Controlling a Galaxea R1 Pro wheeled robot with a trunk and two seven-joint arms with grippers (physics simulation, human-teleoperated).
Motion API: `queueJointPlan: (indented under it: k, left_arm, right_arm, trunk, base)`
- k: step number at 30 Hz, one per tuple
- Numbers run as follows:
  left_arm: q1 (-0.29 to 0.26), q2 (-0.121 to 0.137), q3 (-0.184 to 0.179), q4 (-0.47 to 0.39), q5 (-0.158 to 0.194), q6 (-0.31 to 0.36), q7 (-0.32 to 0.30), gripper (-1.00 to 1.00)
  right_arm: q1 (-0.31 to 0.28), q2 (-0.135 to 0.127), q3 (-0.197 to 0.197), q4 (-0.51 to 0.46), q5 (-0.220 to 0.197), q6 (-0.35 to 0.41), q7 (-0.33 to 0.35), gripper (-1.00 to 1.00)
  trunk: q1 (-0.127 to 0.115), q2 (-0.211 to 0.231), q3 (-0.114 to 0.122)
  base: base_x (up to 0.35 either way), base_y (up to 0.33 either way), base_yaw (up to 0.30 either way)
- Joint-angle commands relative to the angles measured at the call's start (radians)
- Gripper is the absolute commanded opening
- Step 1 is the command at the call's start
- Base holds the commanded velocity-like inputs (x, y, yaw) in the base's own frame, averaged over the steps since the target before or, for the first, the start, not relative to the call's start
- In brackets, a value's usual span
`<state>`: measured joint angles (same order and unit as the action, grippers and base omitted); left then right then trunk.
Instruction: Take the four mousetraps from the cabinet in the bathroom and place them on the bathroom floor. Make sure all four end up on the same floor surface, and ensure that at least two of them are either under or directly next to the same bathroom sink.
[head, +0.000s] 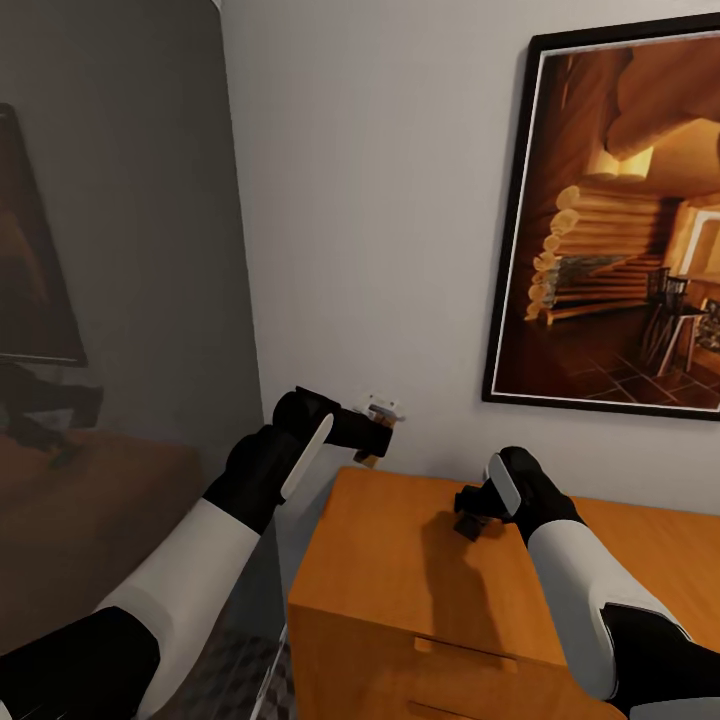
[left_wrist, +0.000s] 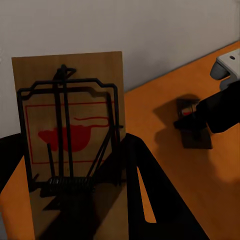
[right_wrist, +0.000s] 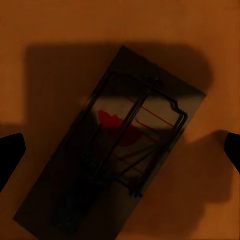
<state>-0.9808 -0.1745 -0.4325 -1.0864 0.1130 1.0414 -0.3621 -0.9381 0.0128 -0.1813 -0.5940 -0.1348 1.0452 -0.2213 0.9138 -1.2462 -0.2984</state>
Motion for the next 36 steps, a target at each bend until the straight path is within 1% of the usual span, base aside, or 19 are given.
queueJointPlan:
  k: [1, 19, 20, 21, 26, 31, 36]
  left_arm:
    - [-0.001, 0.000, 0.000, -0.002, 0.007, 0.006, 0.003, -1.00]
    - [-0.001, 0.000, 0.000, -0.005, 0.007, 0.006, 0.003, -1.00]
    - [0.004, 0.006, 0.000, 0.001, 0.004, 0.006, 0.008, -1.00]
    - [0.004, 0.007, 0.000, 0.002, 0.004, 0.006, 0.008, -1.00]
    - [0.004, 0.008, 0.000, 0.002, 0.004, 0.006, 0.008, -1.00]
    - [0.004, 0.009, 0.000, 0.003, 0.004, 0.006, 0.008, -1.00]
    - [0.004, 0.009, 0.000, 0.003, 0.004, 0.006, 0.008, -1.00]
  right_arm:
    - [-0.001, 0.001, -0.004, -0.001, -0.011, 0.002, -0.010, 1.00]
    - [-0.001, 0.002, -0.004, 0.011, -0.008, 0.002, -0.012, 1.00]
    - [-0.002, -0.002, 0.002, 0.000, 0.001, 0.002, -0.017, 1.00]
    - [-0.002, -0.002, 0.002, -0.006, 0.001, 0.000, -0.022, 1.00]
    - [-0.002, -0.002, 0.002, -0.024, 0.001, -0.002, -0.022, 1.00]
    - [-0.002, -0.010, 0.001, -0.034, 0.031, 0.002, -0.027, 1.00]
    - [-0.002, -0.013, 0.002, -0.053, 0.062, 0.002, -0.028, 1.00]
  trunk:
    - [0.000, -0.001, -0.001]
    - [0.000, -0.001, -0.001]
    - [0.000, -0.001, -0.001]
    - [0.000, -0.001, -0.001]
    - [0.000, -0.001, -0.001]
    - [0.000, -0.001, -0.001]
    - [0.000, -0.001, -0.001]
  base:
    - [0.002, 0.000, 0.000]
    - [0.000, 0.000, 0.000]
    - [0.000, 0.000, 0.000]
    - [0.000, 0.000, 0.000]
    - [0.000, 0.000, 0.000]
    - [0.000, 0.000, 0.000]
    - [0.000, 0.000, 0.000]
